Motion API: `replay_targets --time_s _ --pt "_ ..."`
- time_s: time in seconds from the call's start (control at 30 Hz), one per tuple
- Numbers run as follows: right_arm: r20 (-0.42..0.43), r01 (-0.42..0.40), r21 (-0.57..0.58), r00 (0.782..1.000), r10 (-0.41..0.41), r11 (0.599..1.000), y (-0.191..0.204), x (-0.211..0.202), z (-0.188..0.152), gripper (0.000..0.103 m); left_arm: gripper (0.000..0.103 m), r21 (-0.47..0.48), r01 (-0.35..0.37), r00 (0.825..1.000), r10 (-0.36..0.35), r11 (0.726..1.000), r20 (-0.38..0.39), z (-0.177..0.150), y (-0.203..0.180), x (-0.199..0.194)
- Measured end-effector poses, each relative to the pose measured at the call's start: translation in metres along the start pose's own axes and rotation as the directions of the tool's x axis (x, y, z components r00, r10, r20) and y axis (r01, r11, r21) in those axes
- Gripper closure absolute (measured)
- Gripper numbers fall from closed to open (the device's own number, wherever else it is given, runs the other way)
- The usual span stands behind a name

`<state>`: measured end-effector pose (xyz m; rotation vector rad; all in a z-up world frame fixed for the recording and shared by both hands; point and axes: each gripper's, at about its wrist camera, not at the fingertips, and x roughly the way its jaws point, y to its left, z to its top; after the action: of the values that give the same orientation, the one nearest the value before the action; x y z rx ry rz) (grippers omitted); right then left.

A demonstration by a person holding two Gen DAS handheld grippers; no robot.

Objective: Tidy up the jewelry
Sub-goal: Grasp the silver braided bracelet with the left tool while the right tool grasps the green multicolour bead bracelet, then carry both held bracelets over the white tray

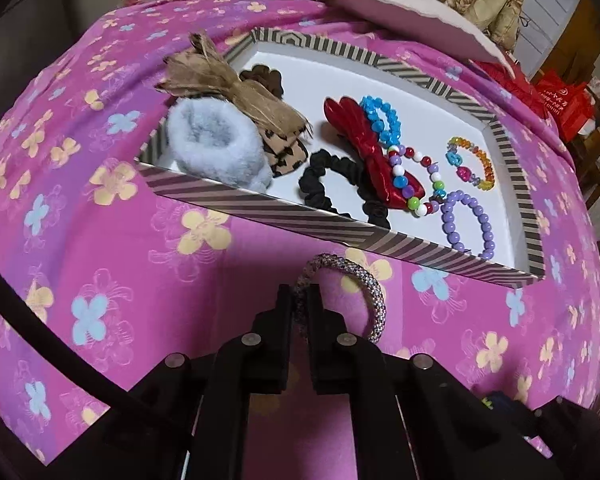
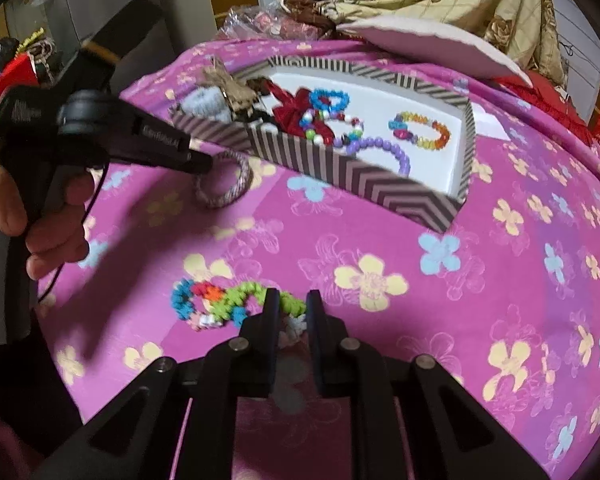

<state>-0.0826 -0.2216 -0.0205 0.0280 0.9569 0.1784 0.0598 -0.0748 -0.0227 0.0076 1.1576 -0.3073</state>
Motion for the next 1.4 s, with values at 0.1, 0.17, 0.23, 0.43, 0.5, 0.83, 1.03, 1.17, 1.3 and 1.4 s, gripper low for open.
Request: replay_targets --time_s 0.1,0.17,0.23,0.43,0.5,0.83,1.03,1.17,1.3,1.4 --pt "0.018 0.001 -0.008 1.0 -0.001 1.0 0.002 -0.009 0.007 0.09 0.084 0.001 0.006 1.0 -0.006 1.0 0.012 -0.001 0.001 -0.009" --pt "0.029 -0.002 -0.014 1.0 0.002 1.0 0.004 -0.016 0.011 0.09 0.084 0.002 0.008 1.0 -0.008 1.0 0.021 0.0 0.001 -0.016" --pt "0.04 -0.002 -0.019 0.999 0.003 1.0 0.006 -0.022 0.015 0.09 0.084 0.003 0.008 1.0 -0.008 1.0 0.029 0.001 0.0 -0.022" --pt "0.072 -0.004 -0.038 0.997 0.007 0.999 0.009 -0.04 0.029 0.09 0.084 0.012 0.013 0.998 -0.014 1.0 0.06 0.006 -0.003 -0.042" --pt "0.08 0.0 -0.045 0.997 0.004 0.999 0.009 -0.045 0.034 0.09 0.084 0.018 0.014 0.997 -0.015 1.0 0.073 0.009 -0.005 -0.049" --pt "0.147 0.074 -0.061 0.987 -0.065 0.995 -0.011 -0.075 0.073 0.09 0.084 0.047 -0.001 0.993 -0.004 0.999 0.117 0.027 -0.018 -0.068" --pt "0.166 0.118 -0.058 0.98 -0.107 0.991 -0.028 -0.077 0.1 0.09 0.084 0.069 -0.03 0.991 0.02 0.997 0.134 0.042 -0.029 -0.068" --pt "0.157 0.129 -0.053 0.98 -0.119 0.99 -0.037 -0.068 0.113 0.09 0.084 0.082 -0.044 0.989 0.032 0.996 0.144 0.051 -0.035 -0.066" --pt "0.134 0.132 -0.049 0.983 -0.124 0.99 -0.046 -0.055 0.12 0.09 0.084 0.091 -0.059 0.988 0.045 0.994 0.147 0.062 -0.043 -0.059" --pt "0.111 0.127 -0.044 0.986 -0.122 0.991 -0.053 -0.043 0.121 0.09 0.084 0.103 -0.066 0.988 0.051 0.993 0.146 0.069 -0.049 -0.054"
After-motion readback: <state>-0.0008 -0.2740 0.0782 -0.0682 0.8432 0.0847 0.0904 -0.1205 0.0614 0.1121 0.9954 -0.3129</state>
